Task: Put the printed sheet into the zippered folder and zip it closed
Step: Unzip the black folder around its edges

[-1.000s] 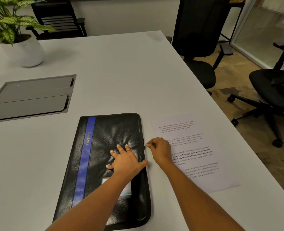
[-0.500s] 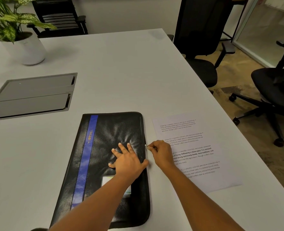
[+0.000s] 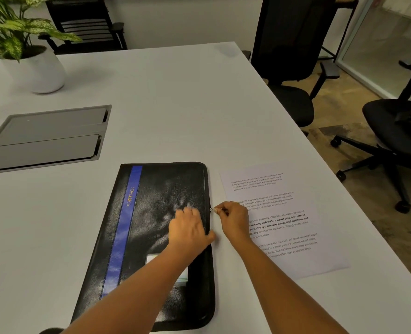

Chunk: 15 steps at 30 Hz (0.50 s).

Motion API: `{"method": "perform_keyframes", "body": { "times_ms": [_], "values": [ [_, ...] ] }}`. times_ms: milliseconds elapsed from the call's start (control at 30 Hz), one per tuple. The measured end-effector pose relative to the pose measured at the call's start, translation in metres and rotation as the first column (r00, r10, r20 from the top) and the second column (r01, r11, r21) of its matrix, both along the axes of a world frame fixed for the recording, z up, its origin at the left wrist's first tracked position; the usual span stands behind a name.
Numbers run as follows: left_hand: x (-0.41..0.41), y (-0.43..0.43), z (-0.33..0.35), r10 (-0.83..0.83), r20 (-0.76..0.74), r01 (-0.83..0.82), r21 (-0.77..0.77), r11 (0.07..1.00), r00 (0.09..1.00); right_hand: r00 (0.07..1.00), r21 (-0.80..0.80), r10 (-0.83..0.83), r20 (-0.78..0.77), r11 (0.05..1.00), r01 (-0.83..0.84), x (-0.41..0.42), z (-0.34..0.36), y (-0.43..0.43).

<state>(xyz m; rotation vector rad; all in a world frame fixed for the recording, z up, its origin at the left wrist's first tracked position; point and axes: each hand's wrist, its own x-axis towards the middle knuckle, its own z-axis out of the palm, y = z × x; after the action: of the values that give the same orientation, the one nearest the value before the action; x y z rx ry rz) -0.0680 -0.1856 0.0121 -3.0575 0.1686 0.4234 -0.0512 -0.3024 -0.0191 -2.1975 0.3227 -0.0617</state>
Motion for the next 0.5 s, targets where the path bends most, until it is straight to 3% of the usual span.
{"method": "perform_keyframes", "body": {
  "times_ms": [133,267,500],
  "values": [
    [-0.007,-0.009,-0.001,-0.129,-0.089,0.123,-0.07,0.99,0.988,1.0,0.012,-0.028,0.011,1.0,0.027,0.008,0.001,0.002],
    [-0.009,-0.012,0.001,-0.117,-0.126,0.1,-0.132,0.986,0.985,1.0,0.003,-0.014,0.013,1.0,0.014,0.015,0.001,0.004],
    [0.002,-0.012,-0.001,-0.253,-0.045,0.252,-0.019,0.968,0.967,0.983,-0.001,0.181,0.02,0.984,-0.181,0.002,-0.003,-0.01]
  ]
}}
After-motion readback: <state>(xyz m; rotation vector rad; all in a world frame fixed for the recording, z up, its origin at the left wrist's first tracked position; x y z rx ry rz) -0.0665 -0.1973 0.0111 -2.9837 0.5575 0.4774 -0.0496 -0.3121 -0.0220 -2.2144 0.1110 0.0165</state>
